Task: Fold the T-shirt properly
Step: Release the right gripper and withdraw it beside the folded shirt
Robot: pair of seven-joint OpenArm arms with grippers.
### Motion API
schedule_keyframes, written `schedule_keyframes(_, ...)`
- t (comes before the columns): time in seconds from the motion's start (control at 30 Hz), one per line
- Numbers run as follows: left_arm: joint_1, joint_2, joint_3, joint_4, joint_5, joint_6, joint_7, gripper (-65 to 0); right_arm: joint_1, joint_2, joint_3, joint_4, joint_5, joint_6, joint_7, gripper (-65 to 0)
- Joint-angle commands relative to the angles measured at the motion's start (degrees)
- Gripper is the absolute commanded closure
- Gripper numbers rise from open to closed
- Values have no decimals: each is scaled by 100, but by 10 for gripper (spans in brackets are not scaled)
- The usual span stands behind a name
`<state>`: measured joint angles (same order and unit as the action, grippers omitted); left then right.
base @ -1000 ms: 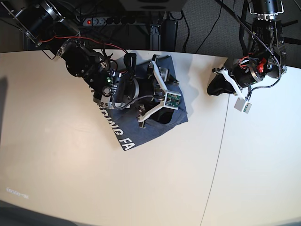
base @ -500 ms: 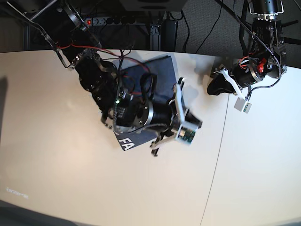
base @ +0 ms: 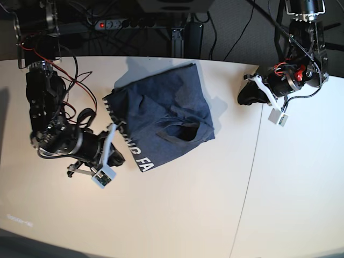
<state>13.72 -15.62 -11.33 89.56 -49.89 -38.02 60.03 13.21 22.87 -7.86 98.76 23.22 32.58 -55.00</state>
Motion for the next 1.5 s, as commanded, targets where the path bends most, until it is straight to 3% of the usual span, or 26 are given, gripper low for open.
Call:
schedule_keyframes(0.0, -22, -114, -26, 74, -11, -198, -22, 0, 39, 153, 181, 109, 195, -149, 136, 0)
schedule_keyframes(0.13, -20, -151, -26, 74, -52, -198, -22, 0, -369, 503, 629, 109, 903, -138, 129, 0)
schedule_keyframes(0.27, -22, -153, -26, 74, -179, -198, -20, 0, -708, 509, 597, 109, 1058, -125, 120, 0)
schedule_keyframes(0.57, -20, -153, -26, 74, -177, -198, -17, 0, -920, 50, 319, 109, 1176, -120, 116, 0)
schedule_keyframes(0.8, -20, -153, -26, 74, -177, -198, -17, 0, -927, -417, -669, 109, 1005, -122, 114, 0)
schedule_keyframes(0.97, -20, -153, -26, 74, -177, -198, -17, 0, -927, -557, -1158, 109, 841, -122, 109, 0)
schedule_keyframes(1.23, -20, -155, -26, 74, -177, -198, 9, 0, -911, -520, -1115, 109, 164, -125, 96, 0)
schedule_keyframes(1.47, -20, -155, -26, 74, -177, -198, 68, 0, -911, 22, -459, 109, -31, -127, 103, 0)
